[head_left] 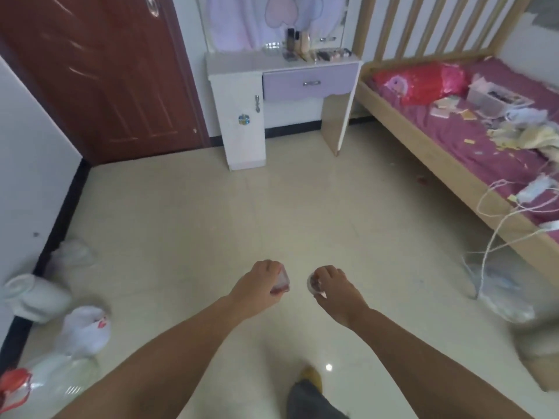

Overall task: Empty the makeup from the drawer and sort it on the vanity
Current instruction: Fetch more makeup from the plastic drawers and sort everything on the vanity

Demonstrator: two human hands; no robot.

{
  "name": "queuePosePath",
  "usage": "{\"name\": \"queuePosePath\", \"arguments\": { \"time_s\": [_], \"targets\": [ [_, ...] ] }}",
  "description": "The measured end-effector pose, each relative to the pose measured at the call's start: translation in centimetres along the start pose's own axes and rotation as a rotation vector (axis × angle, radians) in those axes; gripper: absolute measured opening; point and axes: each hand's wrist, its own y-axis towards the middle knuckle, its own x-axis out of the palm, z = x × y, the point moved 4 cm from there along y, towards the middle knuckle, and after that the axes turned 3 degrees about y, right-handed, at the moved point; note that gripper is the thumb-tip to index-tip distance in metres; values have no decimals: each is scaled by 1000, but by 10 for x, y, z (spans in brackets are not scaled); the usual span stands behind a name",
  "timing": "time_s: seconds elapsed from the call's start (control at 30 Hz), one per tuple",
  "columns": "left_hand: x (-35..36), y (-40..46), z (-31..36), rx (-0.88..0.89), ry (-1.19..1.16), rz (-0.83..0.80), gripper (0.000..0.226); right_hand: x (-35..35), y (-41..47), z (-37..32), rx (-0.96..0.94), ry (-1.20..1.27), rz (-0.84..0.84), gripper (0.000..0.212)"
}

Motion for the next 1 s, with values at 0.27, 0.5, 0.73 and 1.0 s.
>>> {"name": "queuePosePath", "arguments": {
  "time_s": [0.27, 0.5, 0.73, 1.0],
  "targets": [
    [-54, 141, -93, -171, -114, 59, 44, -43, 211, -6, -167, -61, -85, 29],
    [-111, 296, -218, -165, -63, 96, 49, -52, 425, -36, -215, -33, -55, 28],
    [-186, 456, -328, -153, -63, 70, 46, -94, 606, -63, -167, 51, -6, 23],
    [-227, 658, -395, -95, -59, 100, 44, -141, 808, -20, -163, 21, 7, 27]
  ]
}}
